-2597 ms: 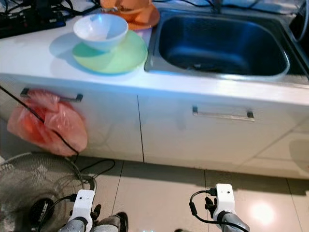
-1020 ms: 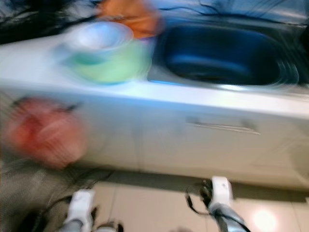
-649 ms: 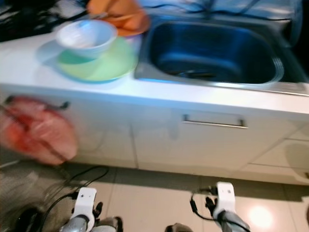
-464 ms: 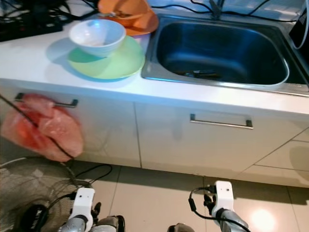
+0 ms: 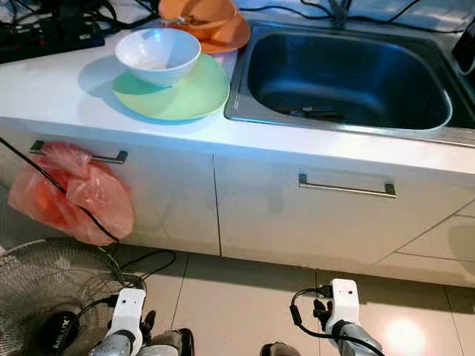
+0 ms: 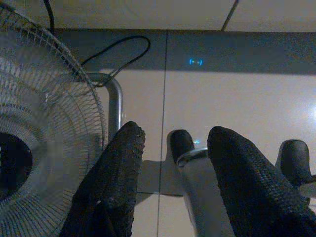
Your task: Kitchen organization
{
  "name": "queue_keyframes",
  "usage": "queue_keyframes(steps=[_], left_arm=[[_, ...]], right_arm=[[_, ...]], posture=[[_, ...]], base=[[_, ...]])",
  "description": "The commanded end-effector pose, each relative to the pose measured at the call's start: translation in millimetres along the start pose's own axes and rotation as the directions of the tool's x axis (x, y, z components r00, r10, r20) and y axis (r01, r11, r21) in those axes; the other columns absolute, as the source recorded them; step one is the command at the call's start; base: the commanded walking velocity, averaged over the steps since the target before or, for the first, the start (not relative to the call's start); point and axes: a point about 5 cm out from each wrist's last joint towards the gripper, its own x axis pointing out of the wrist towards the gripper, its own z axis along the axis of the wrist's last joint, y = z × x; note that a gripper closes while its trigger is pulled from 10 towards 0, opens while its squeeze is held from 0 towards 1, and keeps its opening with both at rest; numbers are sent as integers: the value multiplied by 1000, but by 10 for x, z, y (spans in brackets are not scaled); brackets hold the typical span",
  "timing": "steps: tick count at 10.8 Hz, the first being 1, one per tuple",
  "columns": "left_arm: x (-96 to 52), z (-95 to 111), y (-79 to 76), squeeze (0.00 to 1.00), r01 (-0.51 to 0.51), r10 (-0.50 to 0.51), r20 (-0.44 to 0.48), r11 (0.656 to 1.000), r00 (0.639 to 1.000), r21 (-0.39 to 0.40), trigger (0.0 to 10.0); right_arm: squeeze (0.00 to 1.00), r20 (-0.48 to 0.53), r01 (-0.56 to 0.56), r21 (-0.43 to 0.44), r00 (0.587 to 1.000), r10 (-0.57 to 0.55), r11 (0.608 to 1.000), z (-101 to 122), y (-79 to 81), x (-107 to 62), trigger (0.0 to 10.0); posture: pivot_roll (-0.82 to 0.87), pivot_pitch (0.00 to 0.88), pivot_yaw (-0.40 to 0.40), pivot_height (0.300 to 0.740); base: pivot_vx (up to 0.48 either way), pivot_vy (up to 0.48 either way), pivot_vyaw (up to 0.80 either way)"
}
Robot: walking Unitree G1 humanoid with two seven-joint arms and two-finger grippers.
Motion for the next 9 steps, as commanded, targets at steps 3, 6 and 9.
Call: queue_keyframes(steps=[3, 6, 9], left_arm=[[26, 264, 90, 0, -41, 42, 159, 999, 986, -5, 10000], [-47, 681, 106, 0, -65, 20, 437, 994, 899, 88, 10000], [-300, 1207, 89, 0, -109, 17, 687, 990, 727, 91, 10000]], right_arm=[[0, 83, 35, -19, 996, -33, 999, -13, -48, -48, 10000], [0, 200, 37, -39, 979, -29, 999, 71, -41, -76, 10000], [0, 345, 84, -49, 937, -63, 995, 203, -63, -124, 10000]], posture=[[87, 178, -28, 740], [83, 187, -30, 740], [98, 215, -36, 740]], base=[[0, 0, 0], [0, 0, 0], [0, 0, 0]])
